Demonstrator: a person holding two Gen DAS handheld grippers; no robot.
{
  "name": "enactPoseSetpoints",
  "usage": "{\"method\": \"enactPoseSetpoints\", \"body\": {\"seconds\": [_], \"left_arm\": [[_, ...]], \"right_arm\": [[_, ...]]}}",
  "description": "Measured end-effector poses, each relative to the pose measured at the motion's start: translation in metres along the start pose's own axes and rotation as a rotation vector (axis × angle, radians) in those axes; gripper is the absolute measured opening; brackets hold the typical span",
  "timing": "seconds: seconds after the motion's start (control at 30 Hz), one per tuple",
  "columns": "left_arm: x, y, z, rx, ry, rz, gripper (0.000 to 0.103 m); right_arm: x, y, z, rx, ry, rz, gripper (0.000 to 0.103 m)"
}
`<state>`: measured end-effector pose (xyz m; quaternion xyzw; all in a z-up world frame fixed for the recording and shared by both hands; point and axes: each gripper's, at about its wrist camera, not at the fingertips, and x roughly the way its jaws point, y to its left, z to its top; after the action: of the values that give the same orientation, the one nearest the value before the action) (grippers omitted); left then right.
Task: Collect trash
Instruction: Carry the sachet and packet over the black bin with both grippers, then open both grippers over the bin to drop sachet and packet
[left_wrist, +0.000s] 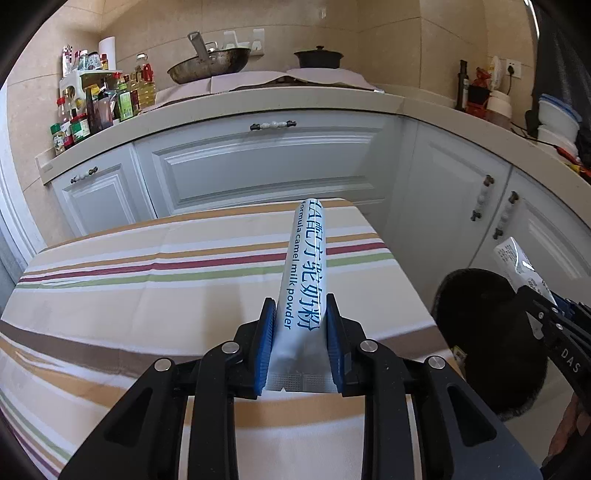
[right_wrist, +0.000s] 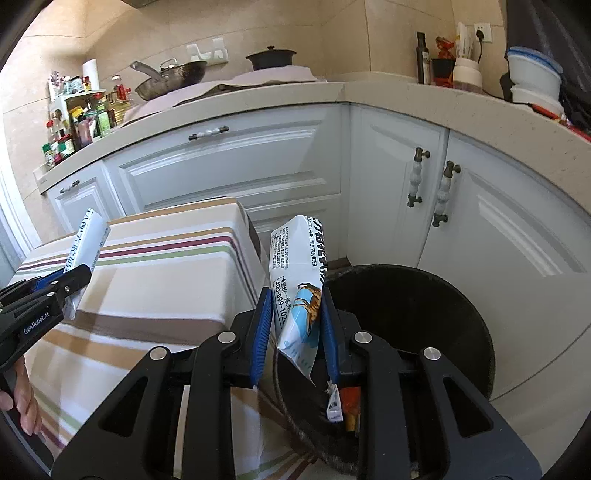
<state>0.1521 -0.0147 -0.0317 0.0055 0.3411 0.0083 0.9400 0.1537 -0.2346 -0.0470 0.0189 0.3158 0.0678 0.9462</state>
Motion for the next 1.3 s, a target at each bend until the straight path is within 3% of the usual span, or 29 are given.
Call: {"method": "enactPoseSetpoints", "body": {"seconds": [0.4,0.7,1.3], "left_arm": [[-0.044,-0.016,-0.014,0.034,-0.045,-0.058,0.027],[-0.057,-0.045,-0.02,0.084,-0.07,-0.119,0.027],[-0.029,-0.128,-0.009,0.198,-0.085,-0.233,0.028]], "right_arm": [[-0.05,-0.005,-0.011,0.012,-0.051,-0.03,0.025],[-0.067,-0.032,-0.016,0.057,-0.073,-0.088,0.025],[-0.05,-0.1,-0.017,0.133,-0.074,-0.195,0.025]]}}
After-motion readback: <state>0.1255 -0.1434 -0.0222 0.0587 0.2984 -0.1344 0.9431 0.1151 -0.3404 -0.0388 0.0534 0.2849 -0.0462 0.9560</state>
